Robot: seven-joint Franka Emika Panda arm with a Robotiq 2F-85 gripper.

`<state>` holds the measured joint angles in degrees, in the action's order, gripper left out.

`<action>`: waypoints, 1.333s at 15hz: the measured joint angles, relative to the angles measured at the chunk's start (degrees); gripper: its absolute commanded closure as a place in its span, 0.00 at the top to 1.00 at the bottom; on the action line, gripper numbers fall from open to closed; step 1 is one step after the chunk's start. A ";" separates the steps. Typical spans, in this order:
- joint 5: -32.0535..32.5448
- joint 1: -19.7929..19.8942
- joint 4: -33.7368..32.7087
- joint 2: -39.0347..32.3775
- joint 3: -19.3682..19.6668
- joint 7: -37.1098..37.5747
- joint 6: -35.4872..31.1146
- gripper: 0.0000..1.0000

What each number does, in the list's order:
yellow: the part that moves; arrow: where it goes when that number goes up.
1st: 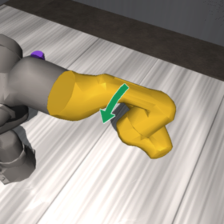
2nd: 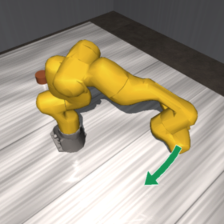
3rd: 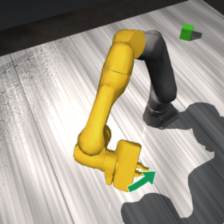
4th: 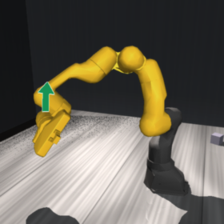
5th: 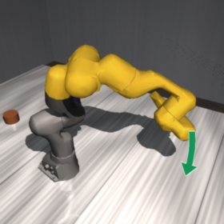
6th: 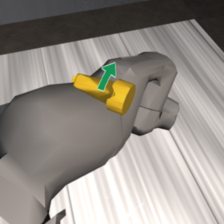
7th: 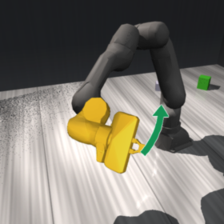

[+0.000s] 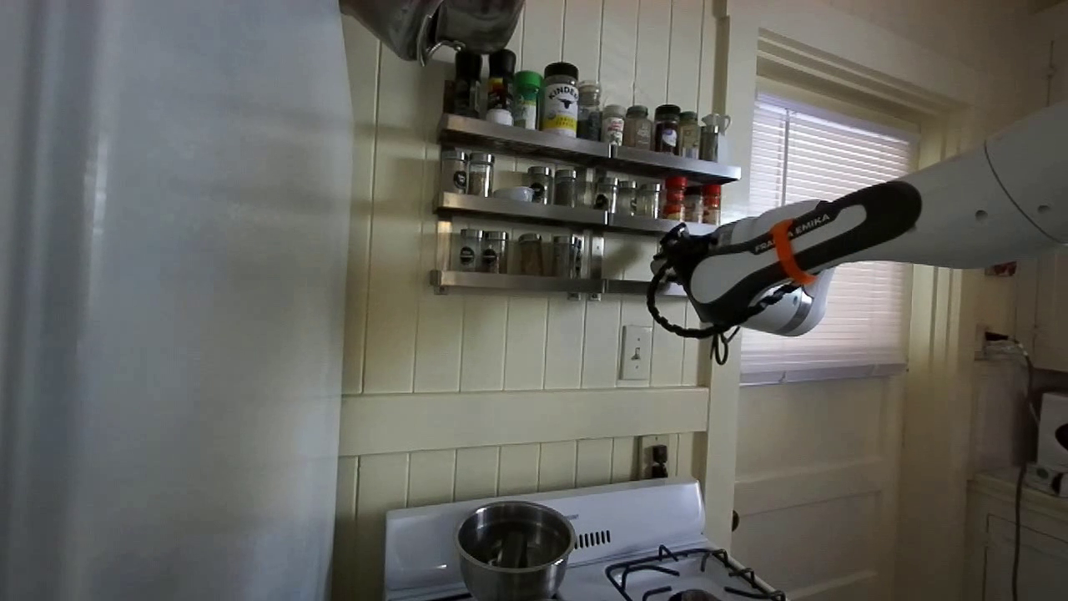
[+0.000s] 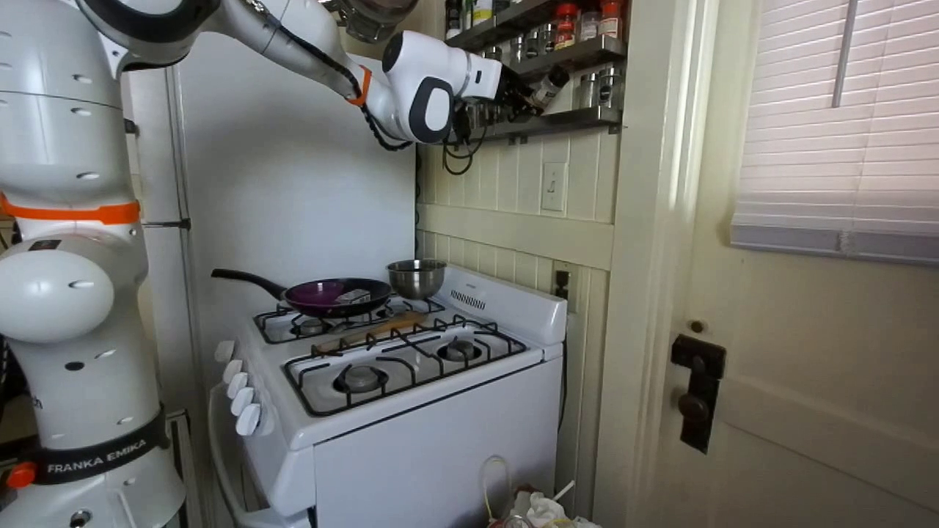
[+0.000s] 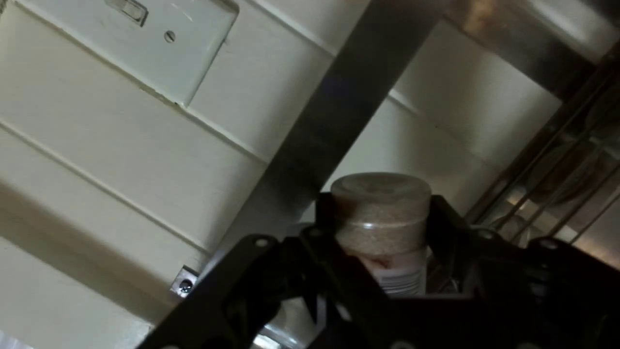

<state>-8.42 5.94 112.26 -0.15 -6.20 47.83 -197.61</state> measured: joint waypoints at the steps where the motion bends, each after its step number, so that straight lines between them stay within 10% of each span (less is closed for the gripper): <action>1: -0.23 -0.34 -0.04 0.00 0.38 -1.79 0.00 0.25; 20: -22.37 -6.94 -1.57 -2.94 1.71 -49.85 -7.78 0.25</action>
<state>-30.79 -1.00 110.68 -3.09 -4.49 -2.02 -205.38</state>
